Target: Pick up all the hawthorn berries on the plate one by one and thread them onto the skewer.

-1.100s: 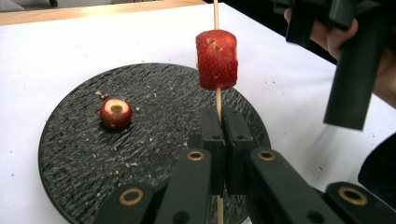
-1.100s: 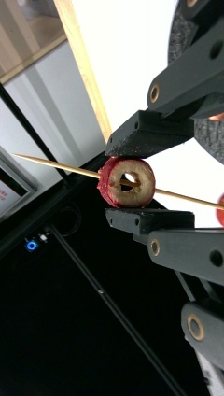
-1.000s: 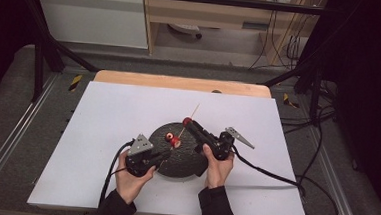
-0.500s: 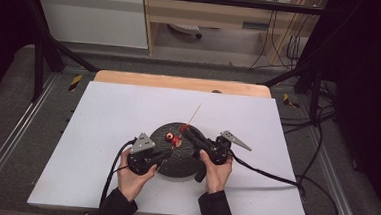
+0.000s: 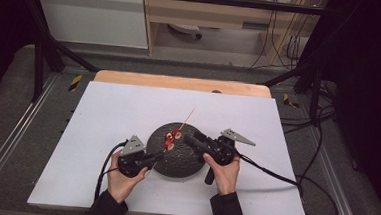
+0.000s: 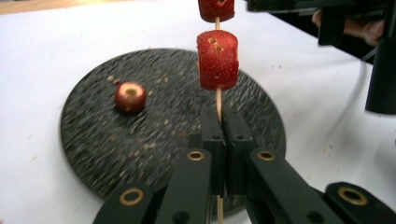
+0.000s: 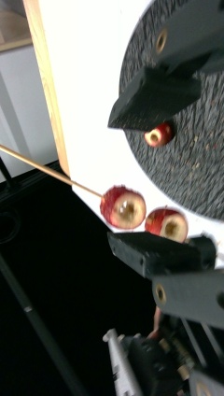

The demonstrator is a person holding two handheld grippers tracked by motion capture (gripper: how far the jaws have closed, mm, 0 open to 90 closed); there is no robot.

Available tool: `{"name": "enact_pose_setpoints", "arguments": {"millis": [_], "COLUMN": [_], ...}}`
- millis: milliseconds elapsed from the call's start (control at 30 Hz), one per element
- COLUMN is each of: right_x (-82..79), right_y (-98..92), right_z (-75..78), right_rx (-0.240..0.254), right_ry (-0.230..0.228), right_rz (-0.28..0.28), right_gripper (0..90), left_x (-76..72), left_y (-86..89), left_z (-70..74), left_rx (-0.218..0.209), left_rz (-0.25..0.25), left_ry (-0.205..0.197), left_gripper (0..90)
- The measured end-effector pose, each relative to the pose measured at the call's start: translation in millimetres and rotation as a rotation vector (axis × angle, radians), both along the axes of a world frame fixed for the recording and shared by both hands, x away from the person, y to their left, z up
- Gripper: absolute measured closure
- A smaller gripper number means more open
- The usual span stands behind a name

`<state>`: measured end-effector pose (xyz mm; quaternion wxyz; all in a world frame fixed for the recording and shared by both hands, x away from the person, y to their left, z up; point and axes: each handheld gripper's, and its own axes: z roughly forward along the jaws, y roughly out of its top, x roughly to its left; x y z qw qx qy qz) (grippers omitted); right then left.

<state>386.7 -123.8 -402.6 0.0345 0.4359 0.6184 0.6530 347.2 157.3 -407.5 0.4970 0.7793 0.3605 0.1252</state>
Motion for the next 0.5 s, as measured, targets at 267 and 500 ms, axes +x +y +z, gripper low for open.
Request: {"name": "enact_pose_setpoints", "arguments": {"millis": [267, 500], "right_x": [1.6, 7.0], "right_y": [-9.9, -12.6], "right_z": [1.4, -2.6], "right_rx": [-0.228, -0.409], "right_ry": [-0.005, 0.021], "right_rz": [0.060, 0.116], "right_gripper": [16.2, 6.1], "left_x": [-5.7, -12.0], "left_y": [34.6, 64.3], "left_z": [-1.5, -3.4], "left_rx": [0.034, 0.056], "left_rz": [0.014, 0.033], "left_ry": [0.010, 0.021], "left_gripper": [88.2, 88.2]}}
